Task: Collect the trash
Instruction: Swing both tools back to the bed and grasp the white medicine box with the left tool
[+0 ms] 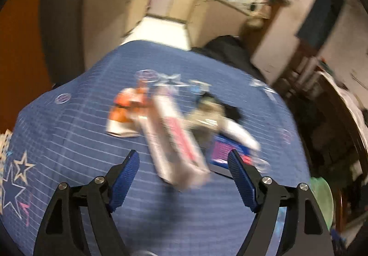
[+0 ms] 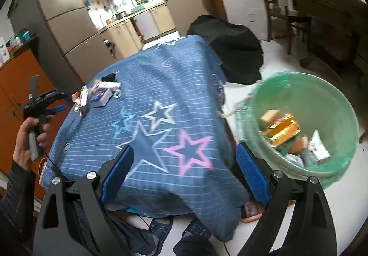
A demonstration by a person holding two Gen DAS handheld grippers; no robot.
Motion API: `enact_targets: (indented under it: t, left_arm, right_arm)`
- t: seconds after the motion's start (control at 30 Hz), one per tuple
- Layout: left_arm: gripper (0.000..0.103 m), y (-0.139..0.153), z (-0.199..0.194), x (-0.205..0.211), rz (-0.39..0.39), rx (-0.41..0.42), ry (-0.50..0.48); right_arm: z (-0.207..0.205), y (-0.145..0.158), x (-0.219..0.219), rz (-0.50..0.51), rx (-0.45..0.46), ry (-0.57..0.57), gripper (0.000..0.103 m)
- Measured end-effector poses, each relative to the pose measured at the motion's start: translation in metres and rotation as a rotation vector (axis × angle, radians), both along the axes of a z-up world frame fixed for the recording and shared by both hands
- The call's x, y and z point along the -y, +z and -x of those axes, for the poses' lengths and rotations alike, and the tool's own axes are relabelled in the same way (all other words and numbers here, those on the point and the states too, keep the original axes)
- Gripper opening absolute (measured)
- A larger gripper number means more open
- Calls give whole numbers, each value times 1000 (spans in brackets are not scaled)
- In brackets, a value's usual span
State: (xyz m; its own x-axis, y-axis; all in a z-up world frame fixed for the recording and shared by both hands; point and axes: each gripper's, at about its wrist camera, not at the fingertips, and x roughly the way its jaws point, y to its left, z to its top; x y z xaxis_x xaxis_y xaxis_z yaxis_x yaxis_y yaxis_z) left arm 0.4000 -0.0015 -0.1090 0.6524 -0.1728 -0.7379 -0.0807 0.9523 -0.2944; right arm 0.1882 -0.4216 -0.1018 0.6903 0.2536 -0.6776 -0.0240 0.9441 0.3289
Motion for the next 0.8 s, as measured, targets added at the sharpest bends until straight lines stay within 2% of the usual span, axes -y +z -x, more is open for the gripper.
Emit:
enact_targets:
  t: [0.13,0.23,0.37,0.43,0.47,0.67,0.8]
  left_arm:
    - [79,-10,-30,-4,-47,-61,-23]
    - [79,-20,-41,13,-130,-94,-57]
    - [79,-32,-49,23,-191,-107,-38]
    - [70,-38,-51,23,-189,-111,-30]
    - [50,-42,-51,23,-182,-120,-37]
    - [46,-41,-28,19,-167,-88,-81]
    - [46,-42,5,7,-124,-77,-161]
  right_arm:
    - [-7,4,-19,11,6,30,88]
    - [-9,2,-26,8,-1,38,88]
    - [-10,-1,-31,15,-15,39,88]
    - [-13,-2,-33,18,-21,43,88]
    - [-14,-2,-35,20,-24,48,88]
    - [-28,6,-60,38,-11,117,88]
    - [-43,11,-90,64,7,202,88]
